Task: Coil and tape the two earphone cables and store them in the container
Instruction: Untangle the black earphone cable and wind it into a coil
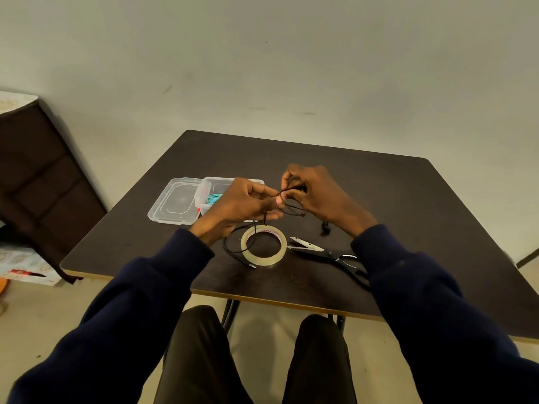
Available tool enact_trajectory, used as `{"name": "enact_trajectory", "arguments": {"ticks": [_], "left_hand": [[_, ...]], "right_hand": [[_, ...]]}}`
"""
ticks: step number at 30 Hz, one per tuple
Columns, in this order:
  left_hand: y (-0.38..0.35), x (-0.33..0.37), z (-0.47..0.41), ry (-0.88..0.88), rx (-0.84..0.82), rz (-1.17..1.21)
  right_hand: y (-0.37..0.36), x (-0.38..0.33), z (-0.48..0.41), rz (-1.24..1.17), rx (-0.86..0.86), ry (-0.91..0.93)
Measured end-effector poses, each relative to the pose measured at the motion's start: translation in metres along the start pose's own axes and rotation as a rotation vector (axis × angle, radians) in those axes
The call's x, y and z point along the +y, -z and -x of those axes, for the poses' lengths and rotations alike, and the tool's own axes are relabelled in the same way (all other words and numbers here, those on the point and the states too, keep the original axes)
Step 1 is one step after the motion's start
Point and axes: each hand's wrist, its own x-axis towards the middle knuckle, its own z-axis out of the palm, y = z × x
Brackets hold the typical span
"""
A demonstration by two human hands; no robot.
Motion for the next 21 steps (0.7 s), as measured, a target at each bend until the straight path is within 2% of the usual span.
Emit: {"name": "enact_trajectory", "arguments": {"ticks": [5, 10, 16, 21], "left_hand": [[-0.004, 0.003, -0.001, 0.089, 0.031, 0.156], [0.003, -0.006, 0.002, -0.058, 0.043, -0.033], [0.013, -0.012, 0.003, -0.101, 0.218, -0.044], [0.022, -0.021, -0.001, -0.103, 0.302, -0.119]], "right_hand": [[-0.004, 0.005, 0.003, 0.052, 0.017, 0.007], [-0.003, 0.007, 0.001, -0.008, -0.001, -0.042], [0.023, 0.045, 0.024, -0.072, -0.169, -0.244], [0.051, 0.071, 0.046, -0.156, -0.043, -0.355]]}}
